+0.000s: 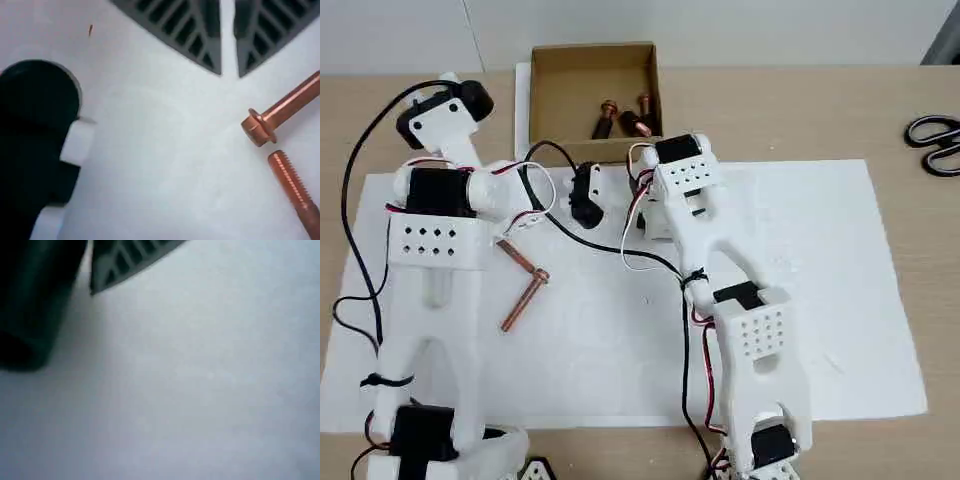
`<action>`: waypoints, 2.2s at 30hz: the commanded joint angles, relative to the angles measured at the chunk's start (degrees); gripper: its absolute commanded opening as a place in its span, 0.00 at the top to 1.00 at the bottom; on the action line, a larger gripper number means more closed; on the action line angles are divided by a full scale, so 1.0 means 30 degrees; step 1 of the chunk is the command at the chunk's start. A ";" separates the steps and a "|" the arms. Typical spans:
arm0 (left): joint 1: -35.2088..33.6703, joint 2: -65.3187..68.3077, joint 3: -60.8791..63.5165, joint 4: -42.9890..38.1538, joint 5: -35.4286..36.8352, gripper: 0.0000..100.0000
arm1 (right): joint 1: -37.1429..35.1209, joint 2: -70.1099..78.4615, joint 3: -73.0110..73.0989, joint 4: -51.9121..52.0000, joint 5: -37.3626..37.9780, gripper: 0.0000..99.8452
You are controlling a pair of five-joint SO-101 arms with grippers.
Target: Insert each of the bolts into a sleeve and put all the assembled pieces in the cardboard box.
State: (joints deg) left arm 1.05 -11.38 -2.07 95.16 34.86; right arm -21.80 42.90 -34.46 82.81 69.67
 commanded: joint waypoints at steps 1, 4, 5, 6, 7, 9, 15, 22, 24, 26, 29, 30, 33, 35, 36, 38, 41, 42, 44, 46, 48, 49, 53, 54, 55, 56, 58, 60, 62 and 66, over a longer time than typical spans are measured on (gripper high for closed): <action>-0.0059 -0.0908 -0.0777 0.0117 0.0059 0.99 | -0.0161 0.0132 0.0176 -0.0015 0.0205 0.90; 0.0000 -0.0908 -0.0747 0.0117 0.0059 0.99 | -0.0161 0.0161 0.0176 -0.0044 0.0147 0.90; 0.0000 -0.0908 -0.0747 0.0117 0.0059 0.99 | -0.0161 0.0161 0.0176 -0.0044 0.0117 0.90; 0.0000 -0.0908 -0.0747 0.0117 0.0059 0.99 | -0.0161 0.0161 0.0176 -0.0044 0.0117 0.90; 0.0000 -0.0908 -0.0747 0.0117 0.0059 0.99 | -0.0161 0.0190 0.0176 -0.0044 0.0117 0.90; 0.0059 -0.0908 -0.0747 0.0117 0.0059 0.99 | -0.0161 0.0249 0.0176 -0.0044 0.0088 0.90; 0.0088 -0.0908 -0.0718 0.0117 0.0088 0.99 | -0.0161 0.1304 0.0176 -0.0044 -0.0176 0.90; 0.0088 -0.0908 -0.0718 0.0117 0.0088 0.99 | -0.0220 0.1538 0.0176 -0.0161 -0.0205 0.90; 0.0088 -0.0908 -0.0718 0.0117 0.0088 0.99 | -0.0220 0.1509 0.0176 -0.0161 -0.0205 0.90; 0.0088 -0.0908 -0.0718 0.0117 0.0088 0.99 | -0.0220 0.1480 0.0176 -0.0103 -0.0264 0.90; 0.0088 -0.0908 -0.0718 0.0117 0.0117 0.99 | -0.0308 0.1538 0.0176 -0.0132 -0.0615 0.89; 0.0088 -0.0879 -0.0718 0.0117 0.0117 0.99 | -0.0366 0.1538 0.0176 -0.0132 -0.0615 0.88; 0.0088 -0.0879 -0.0718 0.0117 0.0117 0.99 | -0.0454 0.1538 0.0176 -0.0132 -0.0733 0.83; 0.0088 -0.0879 -0.0718 0.0117 0.0117 0.99 | -0.0484 0.1538 0.0176 -0.0132 -0.0733 0.83; 0.0088 -0.0879 -0.0718 0.0117 0.0117 0.99 | -0.0484 0.1538 0.0176 -0.0132 -0.0733 0.84; 0.0088 -0.0879 -0.0718 0.0117 0.0117 0.99 | -0.0484 0.1538 0.0176 -0.0132 -0.0733 0.87; 0.0088 -0.0879 -0.0718 0.0117 0.0117 0.99 | -0.0484 0.1538 0.0176 -0.0132 -0.0645 0.92; 0.0088 -0.0879 -0.0718 0.0117 0.0117 0.99 | -0.0484 0.1538 0.0176 -0.0073 -0.0645 0.92; 0.0088 -0.0879 -0.0718 0.0117 0.0117 0.99 | -0.0484 0.1538 0.0176 0.0015 -0.0645 0.93; 0.0088 -0.0879 -0.0718 0.0117 0.0117 0.99 | -0.0513 0.1421 0.0176 0.0044 -0.0703 0.93; 0.0088 -0.0879 -0.0718 0.0117 0.0117 0.99 | -0.0484 0.1363 0.0147 0.0044 -0.0703 0.93; 0.0088 -0.0879 -0.0718 0.0117 0.0117 0.99 | -0.0484 0.1333 0.0147 0.0044 -0.0703 0.93; 0.0088 -0.0879 -0.0718 0.0117 0.0117 0.99 | -0.0542 -0.0484 0.0147 0.0952 -0.0762 0.98; 0.0088 -0.0879 -0.0718 0.0117 0.0117 0.99 | -0.0571 -0.1099 0.0147 0.1011 -0.1084 0.99; 0.0088 -0.0879 -0.0747 0.0117 0.0117 0.99 | -0.0571 -0.1714 0.0147 0.0952 -0.1524 0.99; 0.0088 -0.0908 -0.0777 0.0117 0.0117 0.99 | -0.0571 -0.2388 0.0147 0.0952 -0.1963 0.99; 0.0088 -0.0908 -0.0806 0.0000 0.0088 0.99 | -0.0601 -0.3355 0.0147 0.0952 -0.2579 0.99; 0.0088 -0.0908 -0.0835 -0.0029 0.0088 0.99 | -0.0571 -0.4059 0.0147 0.1099 -0.3106 0.99; 0.0088 -0.0908 -0.0835 -0.0029 0.0088 0.99 | -0.0454 -0.4352 0.0147 0.1128 -0.3868 0.99; 0.0088 -0.0996 -0.0894 -0.0029 0.0088 0.99 | -0.0190 -0.4410 0.0147 0.1949 -0.4894 0.99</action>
State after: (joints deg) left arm 1.05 -11.38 -2.07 95.16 34.86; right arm -23.03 34.20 -33.58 86.68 57.19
